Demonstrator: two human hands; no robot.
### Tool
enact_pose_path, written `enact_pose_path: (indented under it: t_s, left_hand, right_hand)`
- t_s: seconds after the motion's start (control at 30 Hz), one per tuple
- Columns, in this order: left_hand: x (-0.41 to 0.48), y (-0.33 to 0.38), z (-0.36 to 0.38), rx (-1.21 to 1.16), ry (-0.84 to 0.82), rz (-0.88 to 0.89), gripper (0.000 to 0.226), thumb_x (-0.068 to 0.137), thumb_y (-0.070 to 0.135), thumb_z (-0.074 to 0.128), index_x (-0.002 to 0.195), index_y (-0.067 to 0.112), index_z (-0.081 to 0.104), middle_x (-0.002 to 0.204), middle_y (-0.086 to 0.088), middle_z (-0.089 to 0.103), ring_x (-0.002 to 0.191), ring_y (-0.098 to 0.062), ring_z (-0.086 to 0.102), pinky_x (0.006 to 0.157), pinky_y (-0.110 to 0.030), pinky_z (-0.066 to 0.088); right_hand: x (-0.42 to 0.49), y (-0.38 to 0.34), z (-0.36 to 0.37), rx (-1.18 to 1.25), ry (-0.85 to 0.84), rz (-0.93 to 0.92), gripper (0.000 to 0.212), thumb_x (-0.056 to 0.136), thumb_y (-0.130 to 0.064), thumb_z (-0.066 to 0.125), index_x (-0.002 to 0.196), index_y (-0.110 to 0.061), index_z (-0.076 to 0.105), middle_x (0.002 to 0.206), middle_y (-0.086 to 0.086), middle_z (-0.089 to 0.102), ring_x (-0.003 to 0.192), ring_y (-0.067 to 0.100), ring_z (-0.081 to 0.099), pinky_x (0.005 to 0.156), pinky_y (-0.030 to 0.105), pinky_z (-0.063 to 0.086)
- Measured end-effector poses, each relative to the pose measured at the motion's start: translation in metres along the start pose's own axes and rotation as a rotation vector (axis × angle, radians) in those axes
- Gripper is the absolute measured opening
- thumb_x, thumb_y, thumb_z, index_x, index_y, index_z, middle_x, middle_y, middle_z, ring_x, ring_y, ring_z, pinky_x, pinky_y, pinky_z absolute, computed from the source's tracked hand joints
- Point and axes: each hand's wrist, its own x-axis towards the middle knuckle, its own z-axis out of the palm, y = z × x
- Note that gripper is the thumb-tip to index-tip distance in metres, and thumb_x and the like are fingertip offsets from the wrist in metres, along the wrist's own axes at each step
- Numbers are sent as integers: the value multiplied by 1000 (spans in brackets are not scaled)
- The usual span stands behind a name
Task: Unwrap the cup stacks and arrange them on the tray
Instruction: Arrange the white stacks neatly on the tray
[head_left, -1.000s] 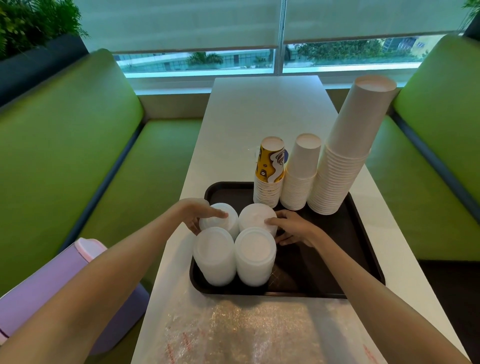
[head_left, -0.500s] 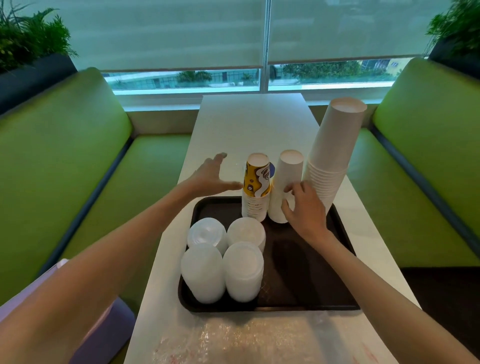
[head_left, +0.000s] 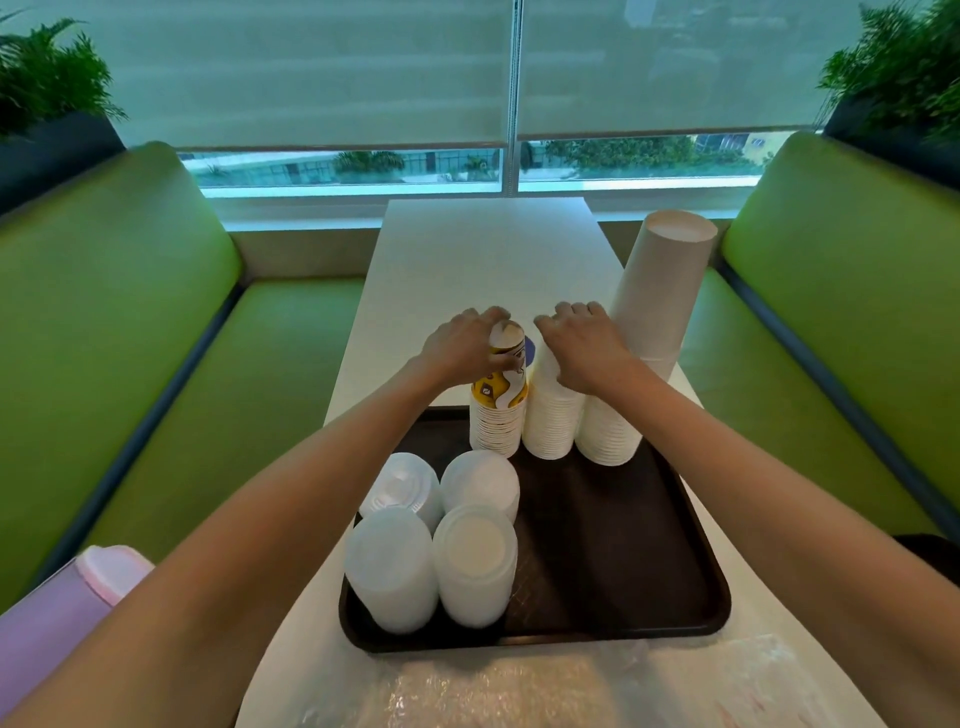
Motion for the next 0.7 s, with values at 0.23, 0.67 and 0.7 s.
enact_pose_path:
  t_s: [0.23,0.67,0.7]
  left_hand:
    - [5,-4,-6,3,-52,9,60,87,26,67,139,16,39,135,-10,53,118,-27,52,84,-29,40]
    - [8,2,-2,-124,-119,27,60,84,16,68,137,20,41,137,-10,50,120,-30,50,91,-36,47]
    - [9,6,-1,-128,-130,34,60,85,16,68,137,20,41,137,-10,49,121,-30,50,91,-36,47]
  right_hand:
    - [-3,2,-12,151,-132,-4,61,82,-12,73,136,-9,44,132,17,38,115,31,49,91,36,47]
    - [-28,11,-23,280,-297,-59,70,78,-35,78,136,-17,44,132,7,54,120,26,44,93,33,41]
    - [-31,14,-23,286,-311,-57,70,77,-36,78,136,-17,45,131,7,54,120,25,45,91,32,41]
